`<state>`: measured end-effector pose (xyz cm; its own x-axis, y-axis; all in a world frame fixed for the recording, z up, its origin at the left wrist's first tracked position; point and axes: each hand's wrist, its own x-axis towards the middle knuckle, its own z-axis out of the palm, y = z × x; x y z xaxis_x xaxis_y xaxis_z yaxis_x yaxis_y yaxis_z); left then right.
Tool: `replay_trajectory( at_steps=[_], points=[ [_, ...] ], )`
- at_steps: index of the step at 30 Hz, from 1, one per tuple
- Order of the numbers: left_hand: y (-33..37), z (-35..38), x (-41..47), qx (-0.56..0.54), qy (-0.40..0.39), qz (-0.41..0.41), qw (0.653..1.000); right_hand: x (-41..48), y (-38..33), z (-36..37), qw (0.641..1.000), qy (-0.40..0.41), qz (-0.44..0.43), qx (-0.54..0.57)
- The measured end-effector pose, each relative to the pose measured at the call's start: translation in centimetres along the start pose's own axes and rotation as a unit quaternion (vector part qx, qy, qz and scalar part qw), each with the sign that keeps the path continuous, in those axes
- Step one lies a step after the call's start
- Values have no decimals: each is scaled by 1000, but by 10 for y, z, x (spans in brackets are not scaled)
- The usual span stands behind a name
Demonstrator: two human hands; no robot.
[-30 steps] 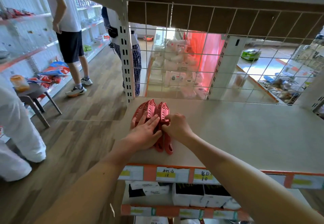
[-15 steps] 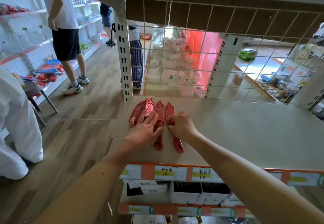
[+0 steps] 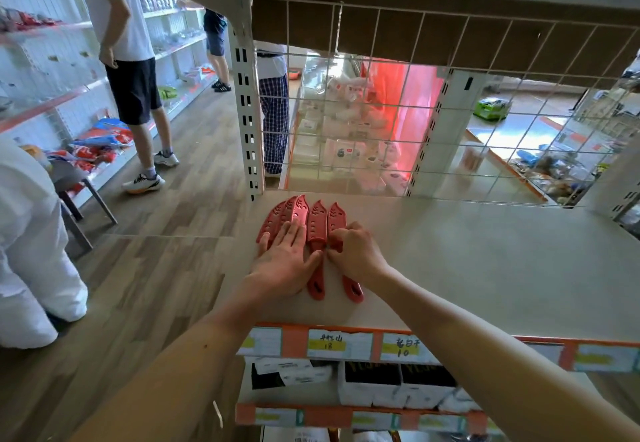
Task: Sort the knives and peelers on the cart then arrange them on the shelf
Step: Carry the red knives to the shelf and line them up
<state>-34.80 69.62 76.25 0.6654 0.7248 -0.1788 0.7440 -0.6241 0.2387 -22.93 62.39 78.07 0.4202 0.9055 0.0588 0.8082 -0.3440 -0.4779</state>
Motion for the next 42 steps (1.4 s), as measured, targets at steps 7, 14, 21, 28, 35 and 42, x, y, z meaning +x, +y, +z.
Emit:
replay_trajectory(
  at_steps=[7,14,21,28,35,42],
  points=[
    [-2,3,1,-17,13,6,1000,3,1,-1,997,61,34,37],
    [-2,1,-6,-13,117,21,993,8,-9,7,997,29,33,65],
    [18,-7,-8,-90,42,-25,995,13,-5,11,997,10,39,73],
    [16,-9,-13,-179,54,-40,982,13,-9,12,996,1,24,87],
    [4,-12,-11,-224,30,-39,973,15,-15,14,996,1,4,88],
    [-7,-11,-7,-241,69,-19,968,16,-18,15,998,-12,-10,53]
  ],
)
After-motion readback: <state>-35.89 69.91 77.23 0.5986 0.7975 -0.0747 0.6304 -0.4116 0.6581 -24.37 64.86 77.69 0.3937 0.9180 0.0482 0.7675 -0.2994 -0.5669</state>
